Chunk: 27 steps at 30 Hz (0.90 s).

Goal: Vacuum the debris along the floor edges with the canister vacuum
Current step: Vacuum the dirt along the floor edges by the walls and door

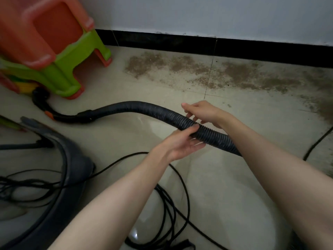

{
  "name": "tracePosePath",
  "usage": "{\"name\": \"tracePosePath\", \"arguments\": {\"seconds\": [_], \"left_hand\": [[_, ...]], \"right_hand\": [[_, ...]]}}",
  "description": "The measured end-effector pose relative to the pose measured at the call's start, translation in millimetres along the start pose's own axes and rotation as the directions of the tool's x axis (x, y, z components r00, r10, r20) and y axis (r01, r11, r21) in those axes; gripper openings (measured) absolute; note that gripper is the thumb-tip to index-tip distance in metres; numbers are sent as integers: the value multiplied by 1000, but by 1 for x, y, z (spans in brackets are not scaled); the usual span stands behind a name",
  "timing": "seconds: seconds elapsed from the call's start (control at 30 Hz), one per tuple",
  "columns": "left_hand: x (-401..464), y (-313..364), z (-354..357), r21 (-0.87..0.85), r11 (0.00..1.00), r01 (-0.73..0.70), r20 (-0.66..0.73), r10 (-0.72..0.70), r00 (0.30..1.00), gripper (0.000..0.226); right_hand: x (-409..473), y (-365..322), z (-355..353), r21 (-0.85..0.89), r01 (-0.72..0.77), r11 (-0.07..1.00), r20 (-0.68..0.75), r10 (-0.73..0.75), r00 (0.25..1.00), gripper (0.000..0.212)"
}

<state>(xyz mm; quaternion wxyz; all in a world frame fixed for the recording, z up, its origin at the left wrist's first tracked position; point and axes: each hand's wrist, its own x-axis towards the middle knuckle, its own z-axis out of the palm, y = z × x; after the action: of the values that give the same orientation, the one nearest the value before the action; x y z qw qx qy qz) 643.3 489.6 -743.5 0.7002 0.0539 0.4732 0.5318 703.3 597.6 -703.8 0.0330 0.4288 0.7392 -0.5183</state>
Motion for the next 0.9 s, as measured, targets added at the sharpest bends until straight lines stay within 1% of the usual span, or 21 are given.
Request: {"name": "tracePosePath", "arguments": {"seconds": [0.1,0.2,0.3,0.37,0.43,0.5,0.53,0.57,0.6,0.63,0.7,0.73,0.77,0.83,0.9], "left_hand": [[-8,-15,-8,5,1000,13,41,-13,999,7],[-11,-18,-14,-31,999,-33,86,36,996,14],[-14,-19,-17,-27,998,-65,68,67,995,26],[-17,-20,-27,15,999,-37,44,37,998,25],[-23,-19,-45,101,995,23,-21,-21,1000,27],[-29,-15,-67,175,983,64,-192,-30,981,36],[-30,-11,-80,142,988,54,-301,-9,954,39],[-29,-5,-94,45,999,6,-398,12,917,42],[-29,3,-106,-83,993,-82,-469,33,883,44],[-29,13,-117,-205,962,-180,-510,52,859,46],[-30,37,-132,-403,858,-318,-524,69,849,58],[-29,46,-137,-478,806,-350,-506,73,859,64],[-27,53,-140,-531,768,-358,-480,76,874,66],[-22,54,-138,-577,747,-330,-451,46,892,60],[-16,50,-132,-530,790,-309,-483,19,876,51]], "right_hand": [[12,-26,19,-128,46,991,127,-30,991,56],[23,-38,37,-316,83,945,185,-25,982,56],[27,-41,46,-361,83,929,210,-6,978,56],[28,-40,45,-344,80,936,205,-8,979,53],[28,-35,40,-319,62,946,184,-2,983,53],[27,-27,34,-298,43,954,159,5,987,54],[25,-22,31,-285,35,958,142,6,990,53],[23,-16,27,-273,29,962,126,6,992,52],[19,-11,24,-260,24,965,117,7,993,49],[15,-5,21,-252,20,967,114,9,993,46],[5,5,17,-244,9,970,134,24,991,43],[0,10,15,-241,-2,971,153,40,987,42],[-5,14,15,-236,-13,972,175,55,983,42],[-13,22,16,-227,-27,974,223,78,972,41],[-18,29,20,-209,-33,977,258,88,962,41]]}}
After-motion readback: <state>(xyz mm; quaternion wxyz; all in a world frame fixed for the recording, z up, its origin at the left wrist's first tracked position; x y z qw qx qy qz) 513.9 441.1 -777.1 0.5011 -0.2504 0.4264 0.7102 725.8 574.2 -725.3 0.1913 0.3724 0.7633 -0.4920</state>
